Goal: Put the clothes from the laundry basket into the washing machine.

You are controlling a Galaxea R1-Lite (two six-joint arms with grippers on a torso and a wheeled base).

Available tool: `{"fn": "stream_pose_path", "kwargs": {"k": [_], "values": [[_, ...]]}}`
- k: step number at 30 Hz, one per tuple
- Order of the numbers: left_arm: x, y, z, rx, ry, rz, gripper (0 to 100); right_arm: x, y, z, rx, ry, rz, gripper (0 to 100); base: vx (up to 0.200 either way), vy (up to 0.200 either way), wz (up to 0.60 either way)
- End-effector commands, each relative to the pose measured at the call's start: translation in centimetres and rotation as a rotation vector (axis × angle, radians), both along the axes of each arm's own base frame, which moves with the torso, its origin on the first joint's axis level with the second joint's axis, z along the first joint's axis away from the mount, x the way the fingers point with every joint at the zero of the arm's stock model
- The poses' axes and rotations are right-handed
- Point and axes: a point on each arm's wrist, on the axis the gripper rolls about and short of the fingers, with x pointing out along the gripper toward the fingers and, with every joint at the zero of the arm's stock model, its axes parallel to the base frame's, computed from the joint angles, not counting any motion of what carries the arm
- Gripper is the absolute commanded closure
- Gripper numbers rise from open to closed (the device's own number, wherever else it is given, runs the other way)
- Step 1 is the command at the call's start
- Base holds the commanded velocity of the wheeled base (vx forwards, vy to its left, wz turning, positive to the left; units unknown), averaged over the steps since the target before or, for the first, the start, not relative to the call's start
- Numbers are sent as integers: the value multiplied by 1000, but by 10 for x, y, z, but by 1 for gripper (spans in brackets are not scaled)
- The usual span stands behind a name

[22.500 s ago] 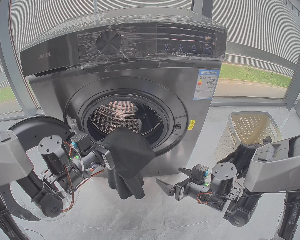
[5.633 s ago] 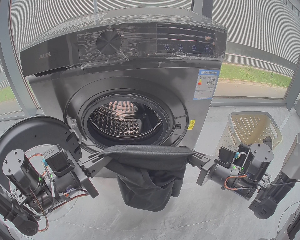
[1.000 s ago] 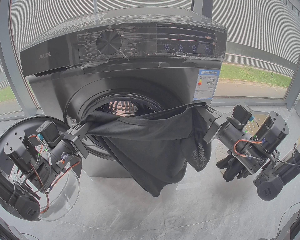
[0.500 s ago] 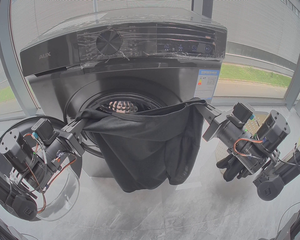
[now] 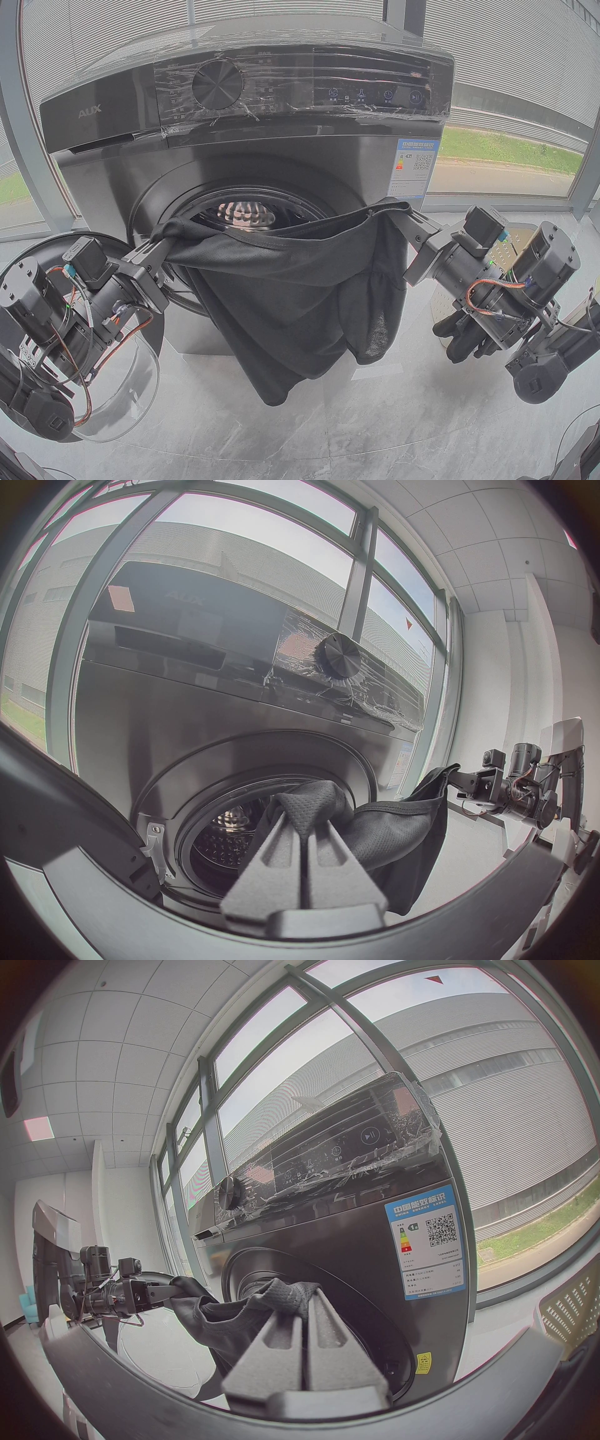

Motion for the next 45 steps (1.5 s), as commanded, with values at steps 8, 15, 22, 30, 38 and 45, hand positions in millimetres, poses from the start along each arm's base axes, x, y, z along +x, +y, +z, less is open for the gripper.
{"fn": "stream_pose_path", "kwargs": {"k": [8, 15, 22, 30, 38, 45], "values": [[-3, 1, -7, 14, 28, -23, 0, 0, 3, -2, -5, 6, 10, 100, 0, 0, 0], [-11, 1, -25, 53, 104, -52, 0, -2, 7, -7, -15, 22, 24, 100, 0, 0, 0], [-23, -2, -48, 117, 202, -157, 0, -14, 23, -7, -7, 22, 88, 100, 0, 0, 0], [-24, -16, -74, 173, 315, -244, 0, -13, 34, -9, -10, 20, 121, 100, 0, 0, 0], [-19, -25, -91, 197, 384, -286, 0, -3, 44, 3, 30, -27, 126, 100, 0, 0, 0], [-17, -29, -101, 214, 425, -303, 0, -13, 59, 6, 59, -11, 230, 100, 0, 0, 0]]}}
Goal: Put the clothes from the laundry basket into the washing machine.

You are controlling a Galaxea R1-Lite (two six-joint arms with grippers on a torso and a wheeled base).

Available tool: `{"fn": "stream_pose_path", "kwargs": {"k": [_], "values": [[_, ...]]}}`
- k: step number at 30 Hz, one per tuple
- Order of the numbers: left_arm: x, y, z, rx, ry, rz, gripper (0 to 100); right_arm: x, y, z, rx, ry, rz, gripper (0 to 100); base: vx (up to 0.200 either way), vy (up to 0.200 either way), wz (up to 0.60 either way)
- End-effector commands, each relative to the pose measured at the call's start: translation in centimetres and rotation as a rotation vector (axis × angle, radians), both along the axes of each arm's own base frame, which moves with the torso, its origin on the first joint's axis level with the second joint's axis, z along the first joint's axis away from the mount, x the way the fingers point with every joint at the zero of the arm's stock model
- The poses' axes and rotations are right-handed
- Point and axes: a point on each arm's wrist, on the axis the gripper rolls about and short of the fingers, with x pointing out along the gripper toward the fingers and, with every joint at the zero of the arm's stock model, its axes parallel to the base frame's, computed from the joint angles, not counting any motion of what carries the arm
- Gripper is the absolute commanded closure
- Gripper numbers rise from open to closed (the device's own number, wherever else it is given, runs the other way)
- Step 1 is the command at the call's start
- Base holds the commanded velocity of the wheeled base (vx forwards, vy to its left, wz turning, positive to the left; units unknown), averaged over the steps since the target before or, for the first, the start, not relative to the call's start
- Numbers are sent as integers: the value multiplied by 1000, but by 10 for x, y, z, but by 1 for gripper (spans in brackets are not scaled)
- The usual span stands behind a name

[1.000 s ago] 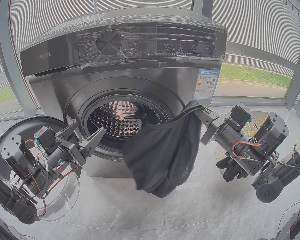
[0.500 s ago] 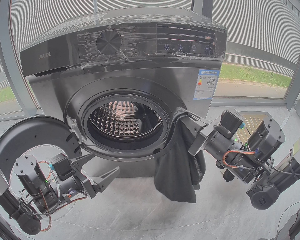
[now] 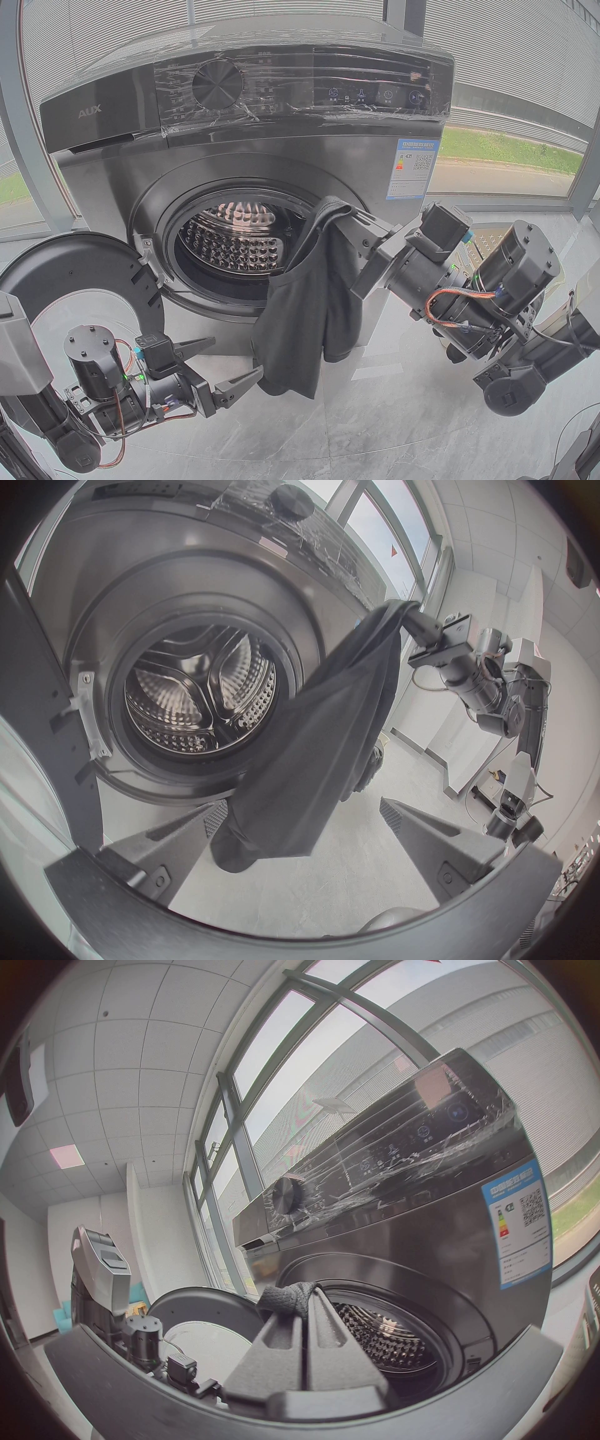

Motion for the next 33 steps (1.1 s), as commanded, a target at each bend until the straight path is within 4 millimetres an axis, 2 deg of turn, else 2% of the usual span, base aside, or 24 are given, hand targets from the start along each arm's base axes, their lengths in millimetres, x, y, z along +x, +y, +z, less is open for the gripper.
{"fn": "stream_pose_path", "kwargs": {"k": [1, 6, 11, 17, 25, 33], "values": [[3, -4, -12, 25, 45, -9, 0, -2, 9, -1, 9, 11, 36, 100, 0, 0, 0], [8, -12, -15, 25, 45, -28, 0, 2, 20, -6, 9, 13, 49, 100, 0, 0, 0], [20, -25, -20, 18, 40, -45, 0, -3, 27, -9, 4, 20, 71, 100, 0, 0, 0], [36, -35, -30, 24, 40, -48, 0, -6, 30, -9, 3, 23, 78, 100, 0, 0, 0], [46, -47, -48, 45, 68, -67, 0, -7, 30, -7, 0, 14, 78, 100, 0, 0, 0], [62, -54, -59, 44, 63, -54, 0, -6, 29, -6, 0, 12, 73, 100, 0, 0, 0]]}}
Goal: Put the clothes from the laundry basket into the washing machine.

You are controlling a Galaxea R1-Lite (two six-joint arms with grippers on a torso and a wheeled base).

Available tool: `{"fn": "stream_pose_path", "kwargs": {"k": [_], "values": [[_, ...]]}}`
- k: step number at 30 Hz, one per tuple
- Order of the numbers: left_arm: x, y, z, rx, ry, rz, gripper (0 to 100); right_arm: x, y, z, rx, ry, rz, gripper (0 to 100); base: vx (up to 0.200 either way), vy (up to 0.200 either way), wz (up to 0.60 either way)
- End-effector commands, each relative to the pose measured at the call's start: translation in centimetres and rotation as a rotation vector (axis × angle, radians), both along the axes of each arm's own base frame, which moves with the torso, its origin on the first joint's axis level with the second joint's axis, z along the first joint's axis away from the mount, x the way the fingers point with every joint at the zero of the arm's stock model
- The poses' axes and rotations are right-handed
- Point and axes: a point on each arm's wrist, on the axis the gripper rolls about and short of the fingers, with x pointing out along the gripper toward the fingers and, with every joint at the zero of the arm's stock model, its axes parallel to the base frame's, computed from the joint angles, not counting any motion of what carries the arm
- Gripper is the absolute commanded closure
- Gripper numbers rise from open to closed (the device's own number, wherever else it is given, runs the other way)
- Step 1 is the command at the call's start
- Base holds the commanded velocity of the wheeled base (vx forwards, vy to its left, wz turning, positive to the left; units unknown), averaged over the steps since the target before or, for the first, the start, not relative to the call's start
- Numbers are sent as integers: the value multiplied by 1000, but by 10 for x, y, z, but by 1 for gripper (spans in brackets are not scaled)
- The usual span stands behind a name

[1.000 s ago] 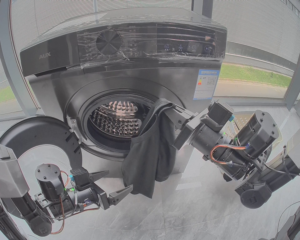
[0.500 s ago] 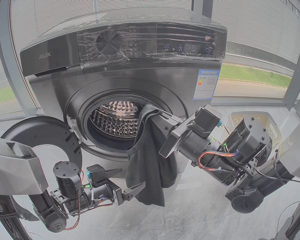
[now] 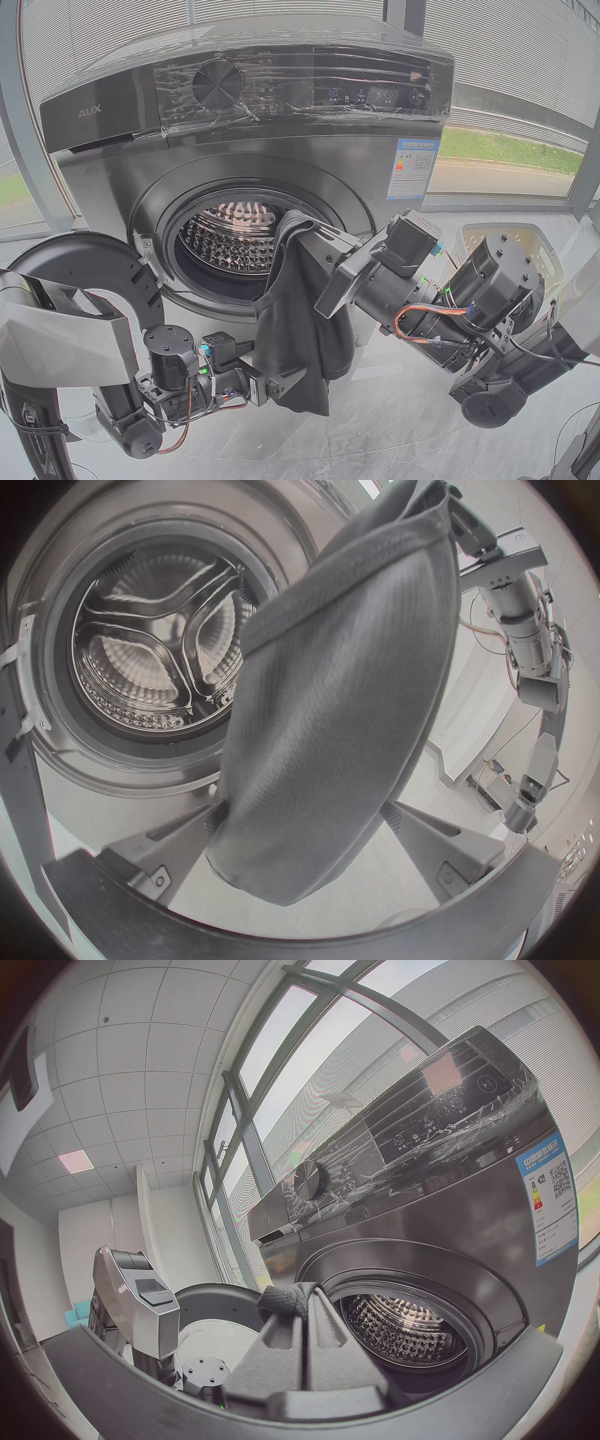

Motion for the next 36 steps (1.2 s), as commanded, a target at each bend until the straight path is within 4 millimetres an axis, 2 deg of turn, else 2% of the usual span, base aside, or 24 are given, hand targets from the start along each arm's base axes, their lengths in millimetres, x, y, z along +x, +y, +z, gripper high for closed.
{"fn": "stream_pose_path", "kwargs": {"k": [1, 7, 8, 13, 15, 18, 23, 26, 31, 36], "values": [[9, -4, -11, 8, 8, 9, 0, 2, -1, 1, 3, -3, -6, 100, 0, 0, 0], [10, -6, -12, 8, 10, 9, 0, 6, -3, 0, 2, -1, -20, 100, 0, 0, 0], [10, -6, -11, 7, 7, 9, 100, 7, -3, 1, 6, -4, -21, 100, 0, 0, 0], [2, -5, 2, -12, -18, -4, 100, 32, -9, -3, 8, -7, -79, 100, 0, 0, 0], [-4, -6, 8, -16, -25, -21, 100, 40, -11, -6, 10, -3, -94, 100, 0, 0, 0], [-20, -5, 26, -36, -58, -46, 100, 55, -16, -15, 5, 7, -125, 100, 0, 0, 0], [-48, 3, 42, -45, -68, -65, 100, 58, -17, -18, 7, 21, -128, 100, 0, 0, 0], [-55, 9, 40, -30, -53, -62, 100, 54, -14, -18, 8, 24, -119, 100, 0, 0, 0], [-61, 15, 24, 23, 20, -54, 100, 44, -9, -10, 11, 14, -100, 100, 0, 0, 0], [-51, 15, 16, 46, 30, 0, 100, 40, -7, -6, 16, 4, -91, 100, 0, 0, 0]]}}
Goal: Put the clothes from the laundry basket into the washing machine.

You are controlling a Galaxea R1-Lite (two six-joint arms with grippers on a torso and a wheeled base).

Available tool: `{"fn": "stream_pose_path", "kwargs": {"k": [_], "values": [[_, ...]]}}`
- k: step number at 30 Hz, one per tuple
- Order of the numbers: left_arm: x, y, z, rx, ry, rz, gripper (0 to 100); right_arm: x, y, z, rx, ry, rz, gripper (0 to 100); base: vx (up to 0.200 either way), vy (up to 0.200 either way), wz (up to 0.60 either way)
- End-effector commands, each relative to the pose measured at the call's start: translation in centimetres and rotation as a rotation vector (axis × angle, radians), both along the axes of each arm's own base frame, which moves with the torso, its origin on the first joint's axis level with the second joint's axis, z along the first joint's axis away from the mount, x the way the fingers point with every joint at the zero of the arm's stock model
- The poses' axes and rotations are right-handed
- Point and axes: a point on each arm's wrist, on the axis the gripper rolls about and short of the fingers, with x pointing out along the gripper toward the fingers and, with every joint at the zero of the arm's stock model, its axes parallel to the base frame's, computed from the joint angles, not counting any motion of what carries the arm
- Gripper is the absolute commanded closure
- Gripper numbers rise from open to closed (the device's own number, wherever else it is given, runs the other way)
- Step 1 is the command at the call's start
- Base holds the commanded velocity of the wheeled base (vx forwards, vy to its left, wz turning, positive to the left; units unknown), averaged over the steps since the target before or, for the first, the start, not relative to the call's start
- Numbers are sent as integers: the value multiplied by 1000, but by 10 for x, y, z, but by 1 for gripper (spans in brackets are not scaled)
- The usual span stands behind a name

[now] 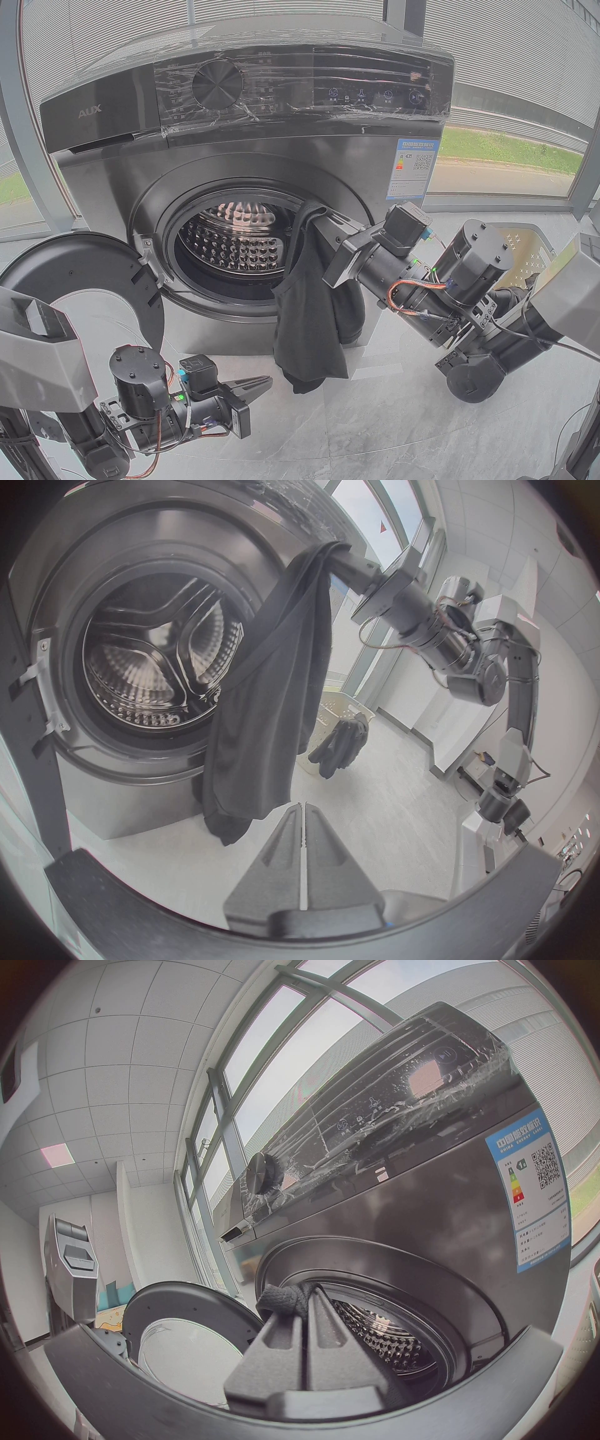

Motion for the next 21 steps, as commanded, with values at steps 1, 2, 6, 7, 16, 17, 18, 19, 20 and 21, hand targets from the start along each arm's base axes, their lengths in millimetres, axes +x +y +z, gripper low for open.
{"fn": "stream_pose_path", "kwargs": {"k": [1, 2, 6, 7, 16, 17, 18, 19, 20, 21], "values": [[12, 3, -4, 9, -4, 57, 100, -4, 2, 6, 9, -13, 9, 100, 0, 0, 0], [12, 4, -4, 9, -2, 59, 100, -4, 2, 6, 9, -13, 9, 100, 0, 0, 0], [20, 6, -8, 1, 9, 79, 100, -4, 2, 5, 9, -13, 9, 100, 0, 0, 0], [22, 7, -11, 9, 16, 83, 0, -5, 1, 5, 8, -12, 9, 100, 0, 0, 0], [45, -9, -12, -39, -18, 79, 0, -13, 11, 6, 10, -15, 36, 100, 0, 0, 0], [47, -11, -16, -36, -10, 70, 0, -15, 12, 6, 10, -14, 36, 100, 0, 0, 0], [49, -13, -19, -33, -5, 61, 0, -15, 13, 6, 10, -14, 37, 100, 0, 0, 0], [51, -15, -21, -32, -2, 53, 0, -15, 13, 5, 9, -12, 39, 100, 0, 0, 0], [54, -18, -25, -31, -3, 45, 0, -16, 14, 5, 9, -12, 40, 100, 0, 0, 0], [58, -20, -27, -31, -4, 43, 0, -17, 14, 5, 9, -12, 43, 100, 0, 0, 0]]}}
